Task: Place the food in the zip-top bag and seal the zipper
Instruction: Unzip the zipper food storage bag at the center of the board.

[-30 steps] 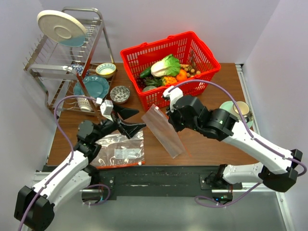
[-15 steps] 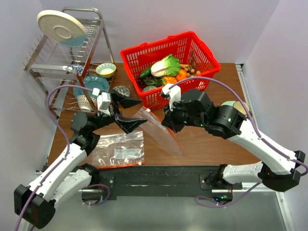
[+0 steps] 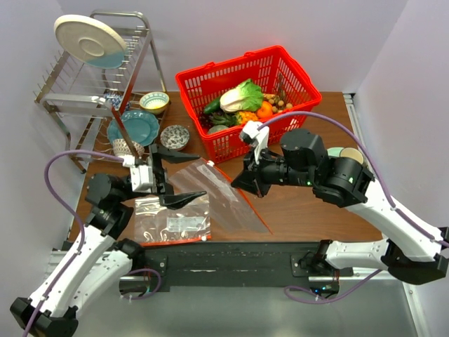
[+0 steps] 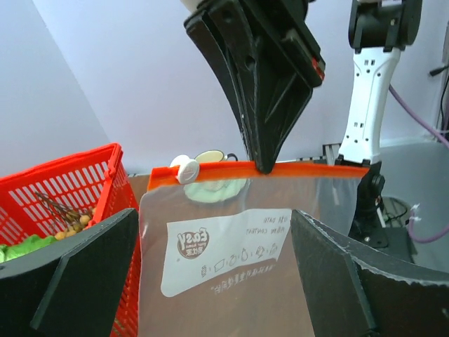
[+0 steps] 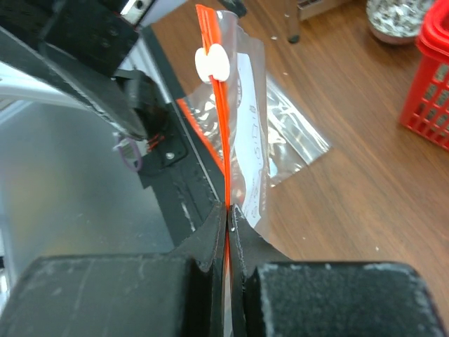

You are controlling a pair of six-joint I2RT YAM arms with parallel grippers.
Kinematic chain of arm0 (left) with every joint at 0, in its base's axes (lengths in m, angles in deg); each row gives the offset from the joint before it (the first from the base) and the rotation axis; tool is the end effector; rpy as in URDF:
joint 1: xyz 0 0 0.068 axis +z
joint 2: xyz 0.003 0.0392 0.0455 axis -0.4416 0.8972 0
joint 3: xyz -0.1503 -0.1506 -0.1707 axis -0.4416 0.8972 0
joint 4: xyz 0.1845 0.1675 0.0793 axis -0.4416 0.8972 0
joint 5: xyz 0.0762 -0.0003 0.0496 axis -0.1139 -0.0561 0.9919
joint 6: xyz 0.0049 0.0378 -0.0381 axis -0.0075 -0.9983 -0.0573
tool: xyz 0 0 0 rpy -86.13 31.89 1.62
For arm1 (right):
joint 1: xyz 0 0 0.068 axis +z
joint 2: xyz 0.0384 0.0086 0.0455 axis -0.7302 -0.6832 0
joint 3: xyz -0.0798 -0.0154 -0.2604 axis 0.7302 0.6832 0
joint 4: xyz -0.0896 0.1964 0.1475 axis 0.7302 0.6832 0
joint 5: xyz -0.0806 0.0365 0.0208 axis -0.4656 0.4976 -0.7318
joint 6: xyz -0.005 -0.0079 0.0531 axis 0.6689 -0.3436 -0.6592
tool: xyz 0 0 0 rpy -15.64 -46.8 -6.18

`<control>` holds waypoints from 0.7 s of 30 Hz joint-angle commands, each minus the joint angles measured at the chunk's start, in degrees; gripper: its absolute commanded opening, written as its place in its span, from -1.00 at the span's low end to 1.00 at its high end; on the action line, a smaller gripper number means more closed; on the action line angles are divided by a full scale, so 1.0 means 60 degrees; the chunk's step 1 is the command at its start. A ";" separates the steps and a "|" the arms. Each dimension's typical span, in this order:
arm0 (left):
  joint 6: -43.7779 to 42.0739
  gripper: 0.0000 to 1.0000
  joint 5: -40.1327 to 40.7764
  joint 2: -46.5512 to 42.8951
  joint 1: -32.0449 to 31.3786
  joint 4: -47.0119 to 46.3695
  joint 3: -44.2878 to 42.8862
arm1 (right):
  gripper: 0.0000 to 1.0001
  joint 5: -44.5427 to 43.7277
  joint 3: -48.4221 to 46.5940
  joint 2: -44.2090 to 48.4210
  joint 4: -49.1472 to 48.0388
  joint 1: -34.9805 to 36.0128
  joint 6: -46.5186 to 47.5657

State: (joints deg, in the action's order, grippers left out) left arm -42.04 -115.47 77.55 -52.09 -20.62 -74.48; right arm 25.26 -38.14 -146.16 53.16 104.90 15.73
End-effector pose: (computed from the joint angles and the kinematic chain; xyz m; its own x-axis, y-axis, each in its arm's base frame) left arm 0.1138 -0.0865 0.3800 0.2222 -0.2200 -0.9499 0.9628 0.2034 0.1782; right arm 0.1079 0.1849 0.4583 -0.4003 -0.2622 -0.8781 -0.8587 0.4419 0.2595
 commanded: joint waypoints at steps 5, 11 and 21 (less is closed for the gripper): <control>-0.1114 0.87 -0.0045 -0.0086 0.0008 0.0406 0.0143 | -1.00 0.1562 0.0242 -0.0037 -0.0540 -0.0042 0.0145; -0.1056 0.52 -0.0877 0.0031 0.0008 0.0100 0.0407 | -1.00 0.1871 0.0638 0.0050 -0.0758 -0.0042 0.0233; -0.0762 -0.29 -0.1904 0.0412 0.0008 0.0084 0.0349 | -1.00 0.1682 0.0711 -0.0023 -0.0627 -0.0028 0.0423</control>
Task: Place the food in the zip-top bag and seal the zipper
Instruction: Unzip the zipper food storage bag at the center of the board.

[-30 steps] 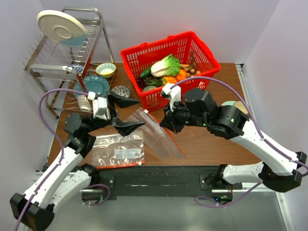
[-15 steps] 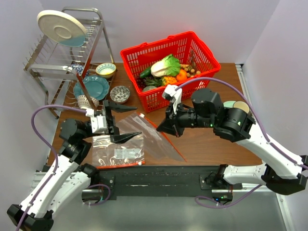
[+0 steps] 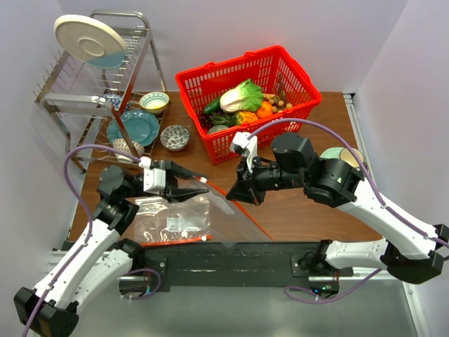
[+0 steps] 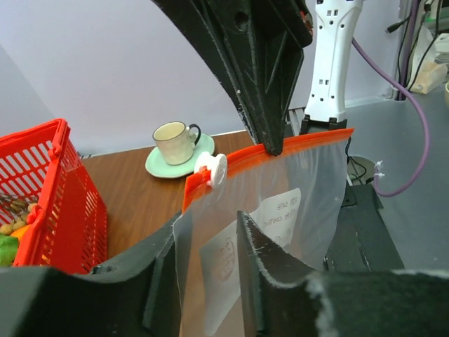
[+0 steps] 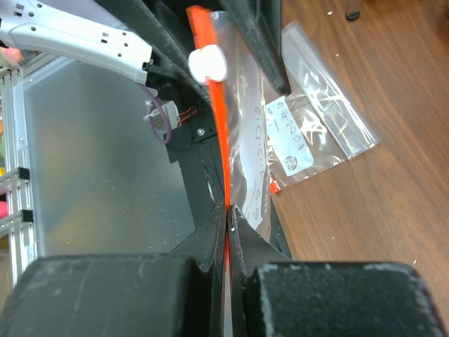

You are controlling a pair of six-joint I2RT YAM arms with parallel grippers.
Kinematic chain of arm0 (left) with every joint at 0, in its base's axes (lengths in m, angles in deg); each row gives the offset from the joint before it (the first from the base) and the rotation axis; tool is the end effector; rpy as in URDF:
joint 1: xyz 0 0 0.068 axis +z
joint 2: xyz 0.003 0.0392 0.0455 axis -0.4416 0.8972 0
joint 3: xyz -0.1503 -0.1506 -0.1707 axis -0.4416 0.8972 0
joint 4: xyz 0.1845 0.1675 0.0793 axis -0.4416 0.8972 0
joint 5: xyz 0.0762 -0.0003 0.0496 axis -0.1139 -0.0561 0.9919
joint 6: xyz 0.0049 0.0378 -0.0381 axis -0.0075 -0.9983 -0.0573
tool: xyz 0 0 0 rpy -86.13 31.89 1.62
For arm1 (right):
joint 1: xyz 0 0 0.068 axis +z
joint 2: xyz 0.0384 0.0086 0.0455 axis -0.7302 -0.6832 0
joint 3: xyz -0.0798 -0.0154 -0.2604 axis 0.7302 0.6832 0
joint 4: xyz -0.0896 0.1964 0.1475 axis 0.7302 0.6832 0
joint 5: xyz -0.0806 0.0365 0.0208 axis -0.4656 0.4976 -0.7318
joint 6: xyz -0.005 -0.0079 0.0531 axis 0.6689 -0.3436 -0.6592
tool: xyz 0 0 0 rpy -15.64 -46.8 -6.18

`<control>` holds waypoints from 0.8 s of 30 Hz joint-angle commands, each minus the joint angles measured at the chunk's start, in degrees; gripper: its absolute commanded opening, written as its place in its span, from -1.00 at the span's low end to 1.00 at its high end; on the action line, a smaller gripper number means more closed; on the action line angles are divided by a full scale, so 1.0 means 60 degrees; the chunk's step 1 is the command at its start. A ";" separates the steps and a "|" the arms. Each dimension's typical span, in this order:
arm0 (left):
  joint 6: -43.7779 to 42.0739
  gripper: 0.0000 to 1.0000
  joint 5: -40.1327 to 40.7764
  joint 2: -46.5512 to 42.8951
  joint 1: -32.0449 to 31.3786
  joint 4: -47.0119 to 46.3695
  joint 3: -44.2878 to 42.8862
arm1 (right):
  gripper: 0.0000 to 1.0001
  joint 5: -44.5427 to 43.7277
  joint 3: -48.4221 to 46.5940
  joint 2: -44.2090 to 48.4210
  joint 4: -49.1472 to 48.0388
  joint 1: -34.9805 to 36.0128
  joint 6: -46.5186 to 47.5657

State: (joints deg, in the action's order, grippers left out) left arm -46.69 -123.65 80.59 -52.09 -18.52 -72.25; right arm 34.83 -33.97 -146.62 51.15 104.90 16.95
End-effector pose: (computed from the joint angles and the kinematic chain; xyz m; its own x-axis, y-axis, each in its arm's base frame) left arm 0.1254 -0.0953 0.3555 0.1880 -0.1375 -0.9725 0.9812 0.0697 0.1798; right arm 0.1082 0.1962 0.4384 -0.4102 -0.3320 -0.8494 -0.8992 0.3028 0.3158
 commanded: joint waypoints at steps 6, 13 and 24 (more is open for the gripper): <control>-0.0001 -0.29 -0.0572 -0.0299 0.0008 -0.0237 0.0050 | -1.00 -0.0339 0.0060 -0.0049 -0.0029 -0.0042 0.0337; -0.0016 -0.26 -0.0528 -0.0358 0.0008 -0.0178 0.0065 | -1.00 -0.0369 0.0235 -0.0108 -0.0028 -0.0042 0.0366; -0.0060 -0.27 -0.0513 -0.0358 0.0008 -0.0032 0.0050 | -1.00 -0.0500 0.0148 -0.0020 -0.0028 -0.0042 0.0410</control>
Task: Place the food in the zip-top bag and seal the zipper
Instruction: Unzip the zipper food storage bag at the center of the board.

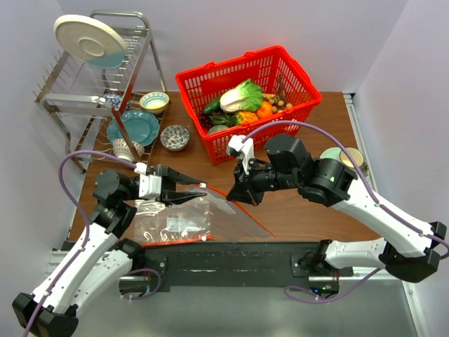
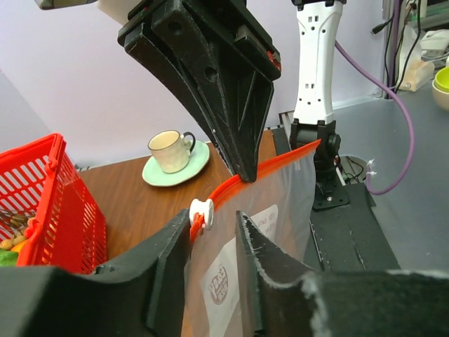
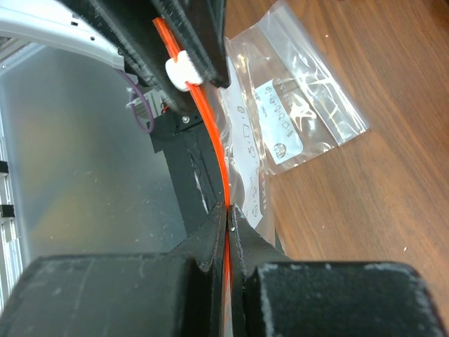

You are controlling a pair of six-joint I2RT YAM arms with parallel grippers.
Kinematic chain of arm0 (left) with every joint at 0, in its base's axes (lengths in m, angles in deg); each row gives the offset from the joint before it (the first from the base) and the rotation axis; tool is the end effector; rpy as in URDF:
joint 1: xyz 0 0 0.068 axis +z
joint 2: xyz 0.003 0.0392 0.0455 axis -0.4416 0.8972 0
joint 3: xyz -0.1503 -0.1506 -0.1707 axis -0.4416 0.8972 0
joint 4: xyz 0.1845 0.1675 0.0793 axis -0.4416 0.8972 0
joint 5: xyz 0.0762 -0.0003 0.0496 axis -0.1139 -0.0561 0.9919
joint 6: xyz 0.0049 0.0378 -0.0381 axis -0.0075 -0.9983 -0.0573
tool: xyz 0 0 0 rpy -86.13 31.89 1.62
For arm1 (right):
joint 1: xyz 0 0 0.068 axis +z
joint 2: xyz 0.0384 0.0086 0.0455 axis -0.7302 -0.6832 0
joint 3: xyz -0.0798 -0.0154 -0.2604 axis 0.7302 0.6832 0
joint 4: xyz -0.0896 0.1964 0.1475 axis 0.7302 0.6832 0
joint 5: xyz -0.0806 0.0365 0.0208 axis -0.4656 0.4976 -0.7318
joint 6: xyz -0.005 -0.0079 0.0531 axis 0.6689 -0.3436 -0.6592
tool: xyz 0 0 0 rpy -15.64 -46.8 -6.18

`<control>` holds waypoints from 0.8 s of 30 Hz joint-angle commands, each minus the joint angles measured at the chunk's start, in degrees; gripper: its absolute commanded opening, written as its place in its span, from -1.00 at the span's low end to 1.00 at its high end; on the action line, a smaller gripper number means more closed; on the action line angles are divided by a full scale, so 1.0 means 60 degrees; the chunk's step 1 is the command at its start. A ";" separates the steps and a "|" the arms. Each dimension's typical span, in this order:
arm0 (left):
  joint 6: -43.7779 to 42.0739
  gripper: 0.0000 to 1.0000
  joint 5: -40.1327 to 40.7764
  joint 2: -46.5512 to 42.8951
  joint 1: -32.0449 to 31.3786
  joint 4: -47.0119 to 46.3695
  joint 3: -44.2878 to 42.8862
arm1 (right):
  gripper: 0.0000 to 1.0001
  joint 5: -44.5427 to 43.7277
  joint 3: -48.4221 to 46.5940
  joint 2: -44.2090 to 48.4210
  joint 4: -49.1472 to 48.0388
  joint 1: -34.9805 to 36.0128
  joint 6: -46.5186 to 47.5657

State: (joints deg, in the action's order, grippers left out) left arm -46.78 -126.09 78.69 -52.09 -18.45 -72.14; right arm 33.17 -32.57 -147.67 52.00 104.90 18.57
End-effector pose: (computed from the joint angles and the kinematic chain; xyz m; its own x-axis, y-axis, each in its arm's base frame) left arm 0.1168 -0.0919 0.3586 0.2156 -0.1466 -0.9654 0.9765 0.0306 0.2134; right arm 0.1129 0.2018 0.4254 -0.4096 -0.3777 -0.8304 -0.8970 0.3327 0.2911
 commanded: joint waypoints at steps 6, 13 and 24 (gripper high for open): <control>0.0013 -0.05 0.0100 0.0047 0.0008 0.0001 0.0017 | -1.00 -0.0311 -0.0217 0.0389 -0.0127 -0.0042 0.0184; -0.0016 -0.07 0.0188 0.0120 -0.0006 0.0089 -0.0027 | -1.00 -0.0399 -0.0159 0.0419 0.0006 -0.0042 0.0228; -0.0148 -0.44 0.0291 0.0164 0.0008 0.0324 -0.0114 | -1.00 -0.0502 -0.0086 0.0565 0.0005 -0.0028 0.0228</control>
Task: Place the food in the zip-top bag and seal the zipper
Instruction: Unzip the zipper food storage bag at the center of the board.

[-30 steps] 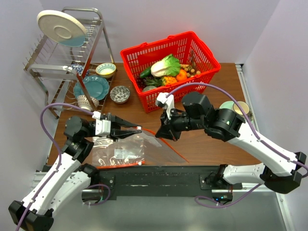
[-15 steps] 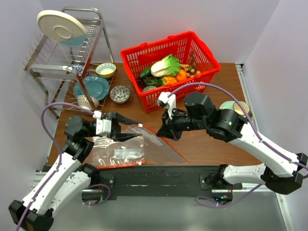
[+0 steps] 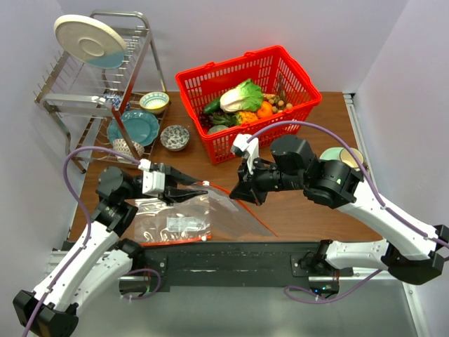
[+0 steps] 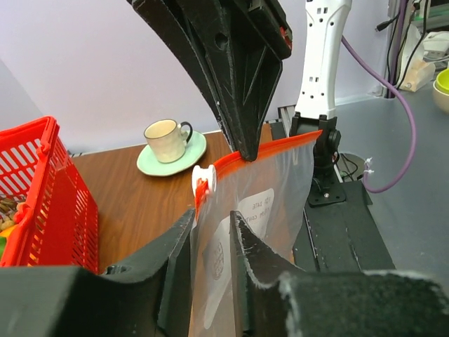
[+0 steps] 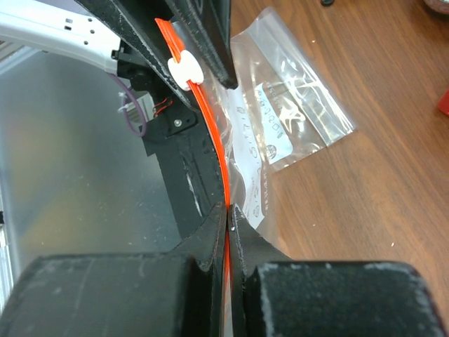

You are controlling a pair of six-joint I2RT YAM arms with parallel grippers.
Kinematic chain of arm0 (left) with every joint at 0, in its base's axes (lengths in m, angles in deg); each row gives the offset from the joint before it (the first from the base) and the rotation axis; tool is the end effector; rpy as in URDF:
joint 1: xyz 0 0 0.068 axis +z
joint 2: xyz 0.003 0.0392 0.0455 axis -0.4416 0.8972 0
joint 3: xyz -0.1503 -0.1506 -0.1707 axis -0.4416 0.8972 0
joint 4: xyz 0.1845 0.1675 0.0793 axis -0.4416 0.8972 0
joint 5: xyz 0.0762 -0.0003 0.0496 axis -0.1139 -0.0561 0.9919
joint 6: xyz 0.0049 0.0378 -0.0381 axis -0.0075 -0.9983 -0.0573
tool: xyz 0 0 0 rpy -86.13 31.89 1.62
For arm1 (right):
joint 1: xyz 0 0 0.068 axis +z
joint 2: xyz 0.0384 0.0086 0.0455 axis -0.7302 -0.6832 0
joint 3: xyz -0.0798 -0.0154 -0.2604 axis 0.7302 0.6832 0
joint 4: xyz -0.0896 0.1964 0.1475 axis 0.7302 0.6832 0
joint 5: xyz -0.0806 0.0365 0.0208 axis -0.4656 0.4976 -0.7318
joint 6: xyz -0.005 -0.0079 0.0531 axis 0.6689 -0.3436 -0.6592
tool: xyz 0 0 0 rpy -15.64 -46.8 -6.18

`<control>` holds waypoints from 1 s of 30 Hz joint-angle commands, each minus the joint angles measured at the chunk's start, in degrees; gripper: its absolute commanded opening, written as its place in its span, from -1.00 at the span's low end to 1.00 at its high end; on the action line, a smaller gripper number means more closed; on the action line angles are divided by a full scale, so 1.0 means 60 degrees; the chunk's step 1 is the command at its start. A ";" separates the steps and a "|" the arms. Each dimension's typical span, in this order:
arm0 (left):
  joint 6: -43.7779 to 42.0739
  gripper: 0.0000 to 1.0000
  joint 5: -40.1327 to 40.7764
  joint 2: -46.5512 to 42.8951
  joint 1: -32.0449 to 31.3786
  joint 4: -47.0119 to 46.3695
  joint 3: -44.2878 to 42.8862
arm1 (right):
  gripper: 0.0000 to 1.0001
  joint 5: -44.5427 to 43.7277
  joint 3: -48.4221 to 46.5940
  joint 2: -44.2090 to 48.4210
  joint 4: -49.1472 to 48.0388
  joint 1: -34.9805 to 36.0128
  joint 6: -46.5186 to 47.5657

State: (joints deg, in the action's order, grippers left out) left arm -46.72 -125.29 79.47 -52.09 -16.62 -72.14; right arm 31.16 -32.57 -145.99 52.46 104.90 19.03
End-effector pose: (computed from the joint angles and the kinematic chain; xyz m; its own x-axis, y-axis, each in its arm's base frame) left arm 0.1211 -0.0937 0.3543 0.1748 -0.1284 -0.9762 0.9845 0.0404 0.1710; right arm 0.1089 0.1932 0.4305 -0.3920 -0.3607 -0.8463 -0.8969 0.3547 0.2642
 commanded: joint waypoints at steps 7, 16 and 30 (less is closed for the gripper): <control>-0.0101 -1.00 0.0331 0.0120 0.0008 0.0193 -0.0246 | -0.78 0.0081 0.0090 0.0270 -0.0144 -0.0042 0.0356; 0.0471 -1.00 -0.0049 0.1246 0.0008 0.1144 -0.1065 | 0.22 0.0639 0.0690 0.0504 -0.1491 -0.0042 0.1293; 0.0574 -1.00 -0.0035 0.1424 0.0008 0.1278 -0.1155 | 0.22 -0.0137 0.2567 0.1370 -0.4774 -0.0042 0.2554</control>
State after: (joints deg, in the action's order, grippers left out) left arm -44.49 -124.61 89.03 -52.09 -8.35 -76.69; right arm 33.87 -16.29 -137.60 31.52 104.86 32.34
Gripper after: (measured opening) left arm 0.013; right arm 0.620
